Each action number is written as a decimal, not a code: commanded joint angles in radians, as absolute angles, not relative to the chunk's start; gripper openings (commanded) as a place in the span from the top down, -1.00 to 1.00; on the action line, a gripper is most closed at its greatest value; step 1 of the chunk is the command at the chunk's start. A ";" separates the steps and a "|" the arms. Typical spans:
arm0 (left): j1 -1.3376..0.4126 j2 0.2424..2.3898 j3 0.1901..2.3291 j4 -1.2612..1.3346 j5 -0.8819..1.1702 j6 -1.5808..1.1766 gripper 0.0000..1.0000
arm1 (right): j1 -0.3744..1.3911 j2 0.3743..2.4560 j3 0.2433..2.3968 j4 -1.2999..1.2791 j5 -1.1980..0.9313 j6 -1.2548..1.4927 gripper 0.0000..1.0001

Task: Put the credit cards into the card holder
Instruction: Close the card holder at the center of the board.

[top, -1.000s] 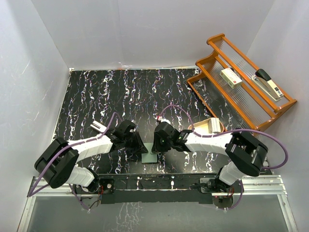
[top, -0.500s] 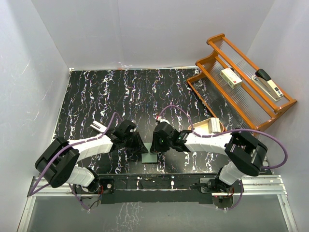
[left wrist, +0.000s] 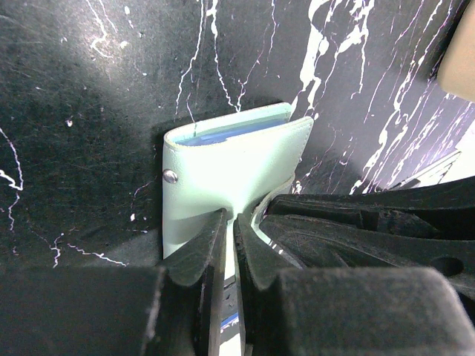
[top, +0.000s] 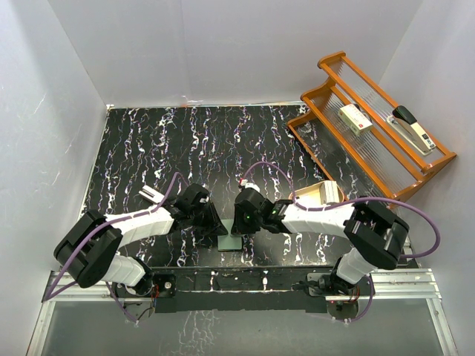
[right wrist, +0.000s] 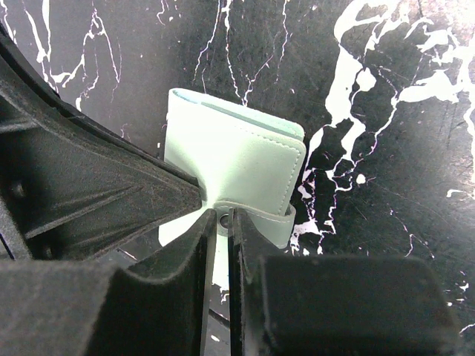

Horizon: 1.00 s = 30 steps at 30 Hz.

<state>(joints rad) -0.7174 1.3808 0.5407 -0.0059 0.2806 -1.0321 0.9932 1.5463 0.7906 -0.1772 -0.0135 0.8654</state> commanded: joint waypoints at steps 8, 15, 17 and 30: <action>-0.722 1.399 0.535 -0.061 0.252 -1.020 0.82 | 1.057 1.592 0.851 -0.245 0.042 0.859 0.80; -0.722 1.401 0.536 -0.072 0.247 -1.023 0.82 | 1.092 1.603 0.862 -0.316 0.102 0.859 0.82; -0.721 1.401 0.538 -0.077 0.243 -1.025 0.82 | 1.102 1.606 0.861 -0.328 0.117 0.858 0.83; -0.722 1.393 0.535 -0.082 0.241 -1.038 0.82 | 1.120 1.670 0.838 -0.303 0.089 0.838 0.87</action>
<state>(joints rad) -0.7174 1.3815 0.5419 -0.0116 0.2768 -1.0401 1.0847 1.5860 0.8627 -0.2764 0.1581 0.8356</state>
